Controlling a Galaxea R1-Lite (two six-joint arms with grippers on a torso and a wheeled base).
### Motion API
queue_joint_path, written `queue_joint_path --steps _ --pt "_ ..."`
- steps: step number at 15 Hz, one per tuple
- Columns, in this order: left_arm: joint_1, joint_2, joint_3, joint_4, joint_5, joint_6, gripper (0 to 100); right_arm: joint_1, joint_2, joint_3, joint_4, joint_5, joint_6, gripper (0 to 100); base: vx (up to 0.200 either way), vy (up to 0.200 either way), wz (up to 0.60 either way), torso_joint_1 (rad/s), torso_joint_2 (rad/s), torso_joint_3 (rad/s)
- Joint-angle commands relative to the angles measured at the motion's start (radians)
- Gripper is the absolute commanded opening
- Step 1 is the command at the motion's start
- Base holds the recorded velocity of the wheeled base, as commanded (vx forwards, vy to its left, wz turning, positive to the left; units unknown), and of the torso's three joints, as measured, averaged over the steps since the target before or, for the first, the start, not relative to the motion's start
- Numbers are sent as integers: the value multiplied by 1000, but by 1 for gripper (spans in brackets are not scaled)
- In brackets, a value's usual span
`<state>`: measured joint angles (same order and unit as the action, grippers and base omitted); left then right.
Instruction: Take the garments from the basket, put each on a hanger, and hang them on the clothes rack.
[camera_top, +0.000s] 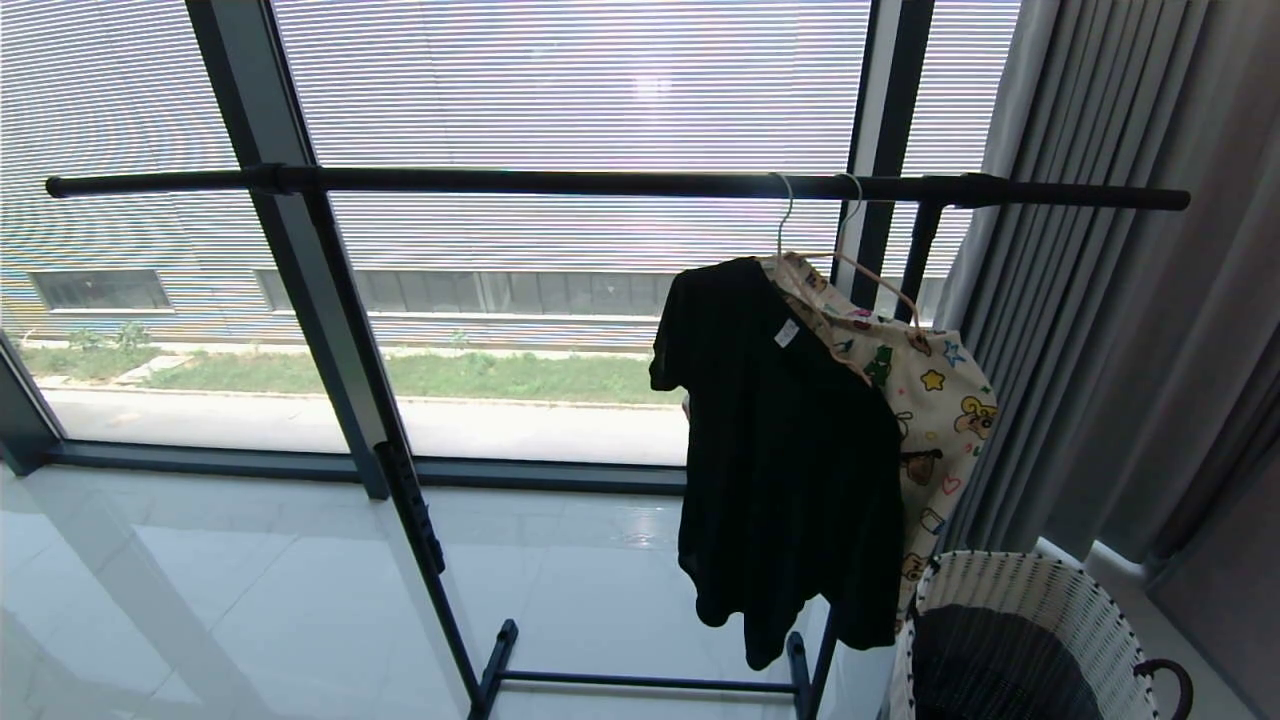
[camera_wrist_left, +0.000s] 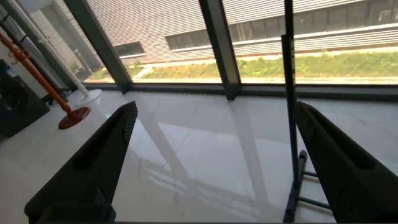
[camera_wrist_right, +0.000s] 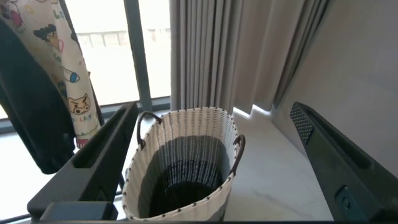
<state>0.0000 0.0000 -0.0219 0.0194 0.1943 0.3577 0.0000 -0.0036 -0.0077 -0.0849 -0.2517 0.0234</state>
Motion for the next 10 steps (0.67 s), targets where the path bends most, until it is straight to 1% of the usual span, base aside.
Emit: queue_joint_path --steps 1,2,3,4,6,7,8,9,10 --pt "0 0 2 -1 -108 -57 100 0 4 8 -22 0 0 100 0 0 0 0 0 0" --pt "0 0 14 -19 -162 -82 100 0 4 8 -32 0 0 100 0 0 0 0 0 0" --pt "0 0 22 -87 -170 -89 100 0 4 8 -32 0 1 100 0 0 0 0 0 0" --pt "0 0 22 -125 -170 -109 100 0 4 8 -27 8 0 100 0 0 0 0 0 0" --pt "0 0 22 -222 -170 -149 100 0 4 8 -10 89 3 100 0 0 0 0 0 0" --pt "0 0 22 -226 -168 -149 100 0 4 8 -7 154 10 100 0 0 0 0 0 0" --pt "2 0 22 -225 -170 -151 100 0 4 8 -1 241 10 100 0 0 0 0 0 0" --pt "0 0 22 -220 -173 -158 100 -2 4 8 42 287 -14 100 0 0 0 0 0 0" --pt "0 0 22 -214 -171 -186 100 0 4 8 77 289 -65 100 0 0 0 0 0 0"
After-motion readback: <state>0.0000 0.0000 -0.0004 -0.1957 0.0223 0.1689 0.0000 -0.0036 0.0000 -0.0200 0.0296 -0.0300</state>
